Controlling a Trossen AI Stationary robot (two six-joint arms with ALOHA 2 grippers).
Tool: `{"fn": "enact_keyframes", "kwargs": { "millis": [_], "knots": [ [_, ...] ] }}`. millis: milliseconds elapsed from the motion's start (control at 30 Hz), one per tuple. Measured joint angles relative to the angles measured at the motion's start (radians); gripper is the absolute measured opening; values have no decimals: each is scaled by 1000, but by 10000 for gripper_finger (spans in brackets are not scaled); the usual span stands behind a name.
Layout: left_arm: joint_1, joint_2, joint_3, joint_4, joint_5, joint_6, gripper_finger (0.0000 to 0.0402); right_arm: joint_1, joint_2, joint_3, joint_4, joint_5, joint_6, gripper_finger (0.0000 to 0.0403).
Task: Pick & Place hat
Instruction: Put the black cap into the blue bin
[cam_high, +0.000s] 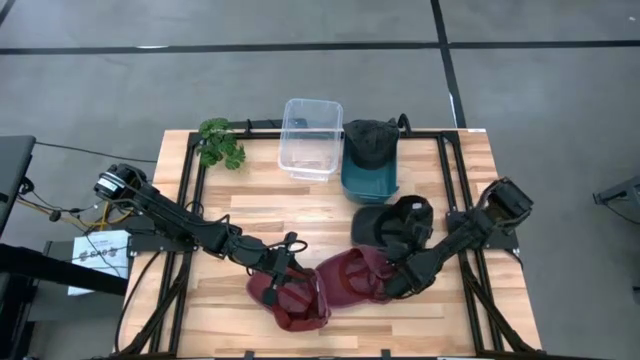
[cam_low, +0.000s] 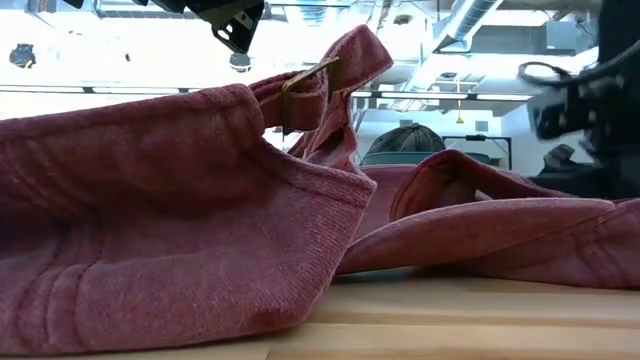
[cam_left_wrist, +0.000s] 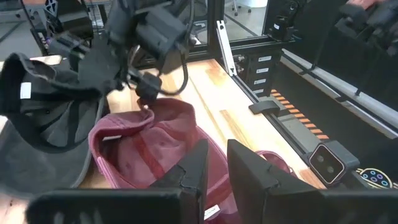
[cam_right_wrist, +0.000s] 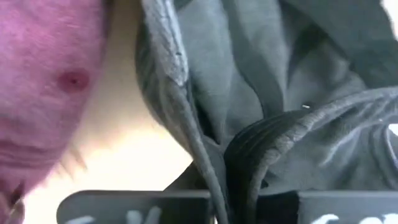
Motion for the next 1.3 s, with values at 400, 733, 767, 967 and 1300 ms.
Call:
{"fn": "enact_keyframes", "kwargs": {
  "millis": [400, 733, 767, 967, 1300],
  "knots": [
    [0, 0, 0, 0, 0, 0, 59, 114, -179, 113, -201, 71, 185, 1],
    [0, 0, 0, 0, 0, 0, 59, 145, -236, 257, -327, 222, 228, 1],
    [0, 0, 0, 0, 0, 0, 59, 145, -239, 272, -334, 241, 228, 1],
    [0, 0, 0, 0, 0, 0, 59, 136, -242, 366, -400, 324, 227, 0],
    [0, 0, -1, 53, 0, 0, 59, 82, -232, 484, -385, 391, 162, 0]
  ]
}}
